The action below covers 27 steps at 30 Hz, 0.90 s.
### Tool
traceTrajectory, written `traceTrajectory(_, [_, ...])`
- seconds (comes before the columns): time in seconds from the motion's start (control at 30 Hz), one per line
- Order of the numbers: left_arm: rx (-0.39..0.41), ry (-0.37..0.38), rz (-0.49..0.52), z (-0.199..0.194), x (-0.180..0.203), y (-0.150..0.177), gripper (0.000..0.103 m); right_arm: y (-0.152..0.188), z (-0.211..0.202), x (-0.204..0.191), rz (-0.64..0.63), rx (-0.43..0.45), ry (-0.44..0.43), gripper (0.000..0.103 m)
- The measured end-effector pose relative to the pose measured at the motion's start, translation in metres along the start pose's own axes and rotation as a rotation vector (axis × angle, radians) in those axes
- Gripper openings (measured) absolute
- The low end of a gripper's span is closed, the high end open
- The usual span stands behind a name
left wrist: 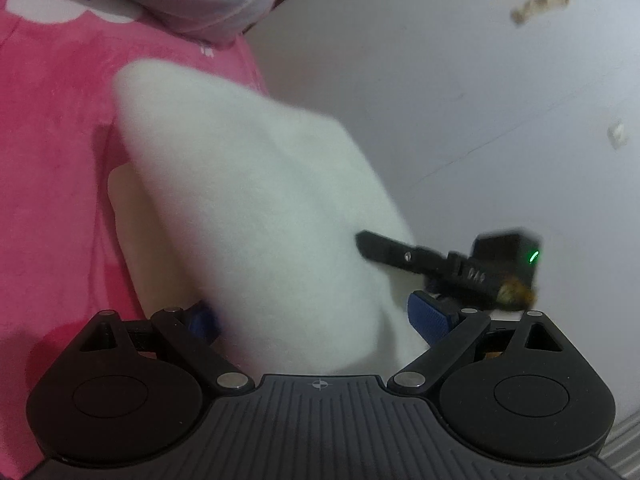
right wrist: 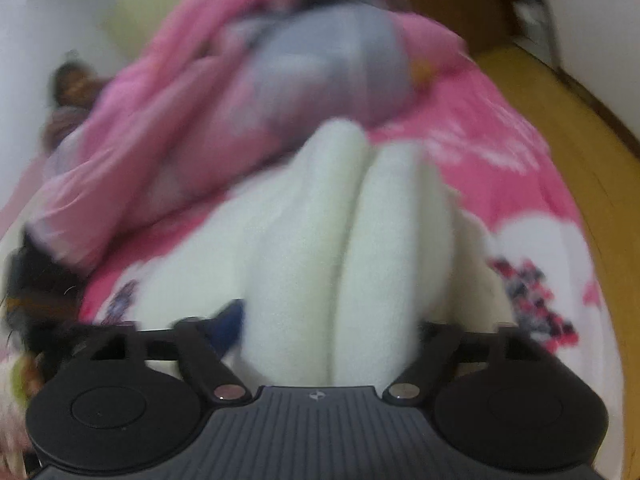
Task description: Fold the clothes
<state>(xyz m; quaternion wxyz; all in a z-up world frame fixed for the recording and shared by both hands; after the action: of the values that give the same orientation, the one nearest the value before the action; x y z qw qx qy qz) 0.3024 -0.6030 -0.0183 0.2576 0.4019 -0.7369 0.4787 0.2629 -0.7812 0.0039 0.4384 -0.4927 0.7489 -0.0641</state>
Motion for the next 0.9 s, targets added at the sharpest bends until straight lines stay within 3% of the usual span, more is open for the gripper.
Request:
traceTrajectory(0.07, [0.018, 0.019, -0.064, -0.007, -0.004, -0.004, 0.095, 0.000, -0.004, 0.006, 0.031, 0.032, -0.020, 0.091])
traceTrajectory(0.17, [0.069, 0.036, -0.105, -0.036, -0.011, -0.011, 0.095, 0.002, -0.025, 0.010, 0.002, 0.092, 0.059, 0.100])
traceTrajectory(0.33, [0.284, -0.013, -0.041, -0.111, -0.019, -0.041, 0.095, 0.003, -0.094, 0.019, 0.036, 0.330, 0.237, 0.101])
traceTrajectory(0.4, [0.338, -0.091, 0.009, -0.124, -0.019, -0.055, 0.095, 0.015, -0.124, 0.017, 0.042, 0.421, 0.353, 0.100])
traceTrajectory(0.47, [0.368, -0.170, 0.072, -0.129, -0.018, -0.066, 0.094, 0.038, -0.144, 0.007, 0.003, 0.458, 0.403, 0.097])
traceTrajectory(0.57, [0.334, -0.209, 0.223, -0.129, -0.002, -0.072, 0.094, 0.063, -0.152, -0.010, 0.011, 0.465, 0.386, 0.075])
traceTrajectory(0.6, [0.296, -0.217, 0.272, -0.111, 0.005, -0.074, 0.092, 0.067, -0.150, -0.018, 0.022, 0.461, 0.364, 0.067])
traceTrajectory(0.7, [0.207, -0.260, 0.413, -0.068, 0.025, -0.063, 0.088, 0.073, -0.128, -0.047, -0.017, 0.421, 0.317, 0.056])
traceTrajectory(0.77, [0.157, -0.354, 0.524, -0.045, 0.026, -0.044, 0.087, 0.076, -0.102, -0.065, -0.131, 0.378, 0.330, 0.055])
traceTrajectory(0.87, [0.128, -0.450, 0.564, -0.027, -0.001, -0.014, 0.102, 0.089, -0.058, -0.062, -0.267, 0.295, 0.417, 0.054])
traceTrajectory(0.9, [0.123, -0.427, 0.531, -0.027, -0.005, -0.014, 0.103, 0.096, -0.044, -0.058, -0.309, 0.271, 0.456, 0.054])
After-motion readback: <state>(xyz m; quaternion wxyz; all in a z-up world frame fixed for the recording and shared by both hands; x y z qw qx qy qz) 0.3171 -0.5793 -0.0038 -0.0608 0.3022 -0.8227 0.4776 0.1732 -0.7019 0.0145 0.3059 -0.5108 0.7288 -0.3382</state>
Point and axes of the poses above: each gripper's, at about its wrist camera, not at the fingertips, and z roughly the way its jaws point, x to its right, y to its underside, the point moved 9 cm from there along z, roughly the way its jaws point, and after that the axes turned 6 degrees about z, right-handed, at the moved point
